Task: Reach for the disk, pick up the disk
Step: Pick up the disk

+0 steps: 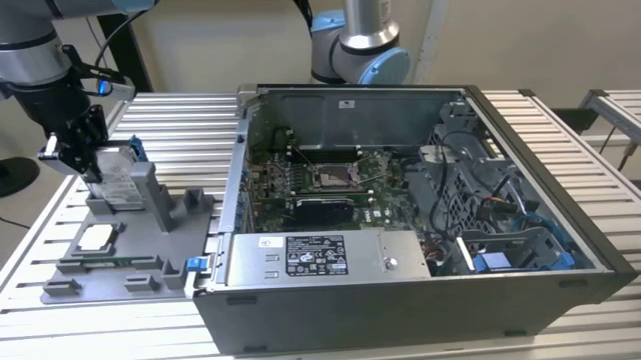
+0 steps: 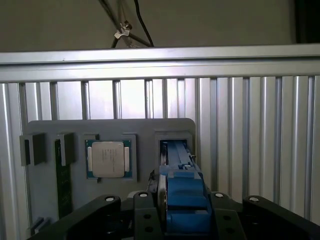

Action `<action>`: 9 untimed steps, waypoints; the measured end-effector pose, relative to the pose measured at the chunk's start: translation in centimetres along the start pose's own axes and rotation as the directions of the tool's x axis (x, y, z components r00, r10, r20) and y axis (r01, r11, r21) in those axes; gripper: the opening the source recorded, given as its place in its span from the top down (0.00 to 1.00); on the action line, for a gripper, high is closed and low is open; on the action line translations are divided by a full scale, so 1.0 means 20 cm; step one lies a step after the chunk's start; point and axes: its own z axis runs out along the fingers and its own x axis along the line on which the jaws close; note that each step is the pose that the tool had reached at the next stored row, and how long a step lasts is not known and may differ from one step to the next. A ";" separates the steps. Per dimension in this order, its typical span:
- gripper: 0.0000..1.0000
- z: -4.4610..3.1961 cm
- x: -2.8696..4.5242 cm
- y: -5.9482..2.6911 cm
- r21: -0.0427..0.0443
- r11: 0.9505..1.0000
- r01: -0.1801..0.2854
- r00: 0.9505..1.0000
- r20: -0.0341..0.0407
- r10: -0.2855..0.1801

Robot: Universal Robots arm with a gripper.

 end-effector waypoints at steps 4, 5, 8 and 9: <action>1.00 -0.020 0.000 0.000 0.000 1.000 0.000 1.000 0.000 0.000; 1.00 -0.027 0.000 0.000 0.000 1.000 0.000 1.000 0.000 0.000; 1.00 -0.048 0.000 0.000 -0.001 1.000 0.000 1.000 0.000 0.000; 1.00 -0.055 0.000 0.001 -0.001 1.000 0.000 1.000 0.000 0.000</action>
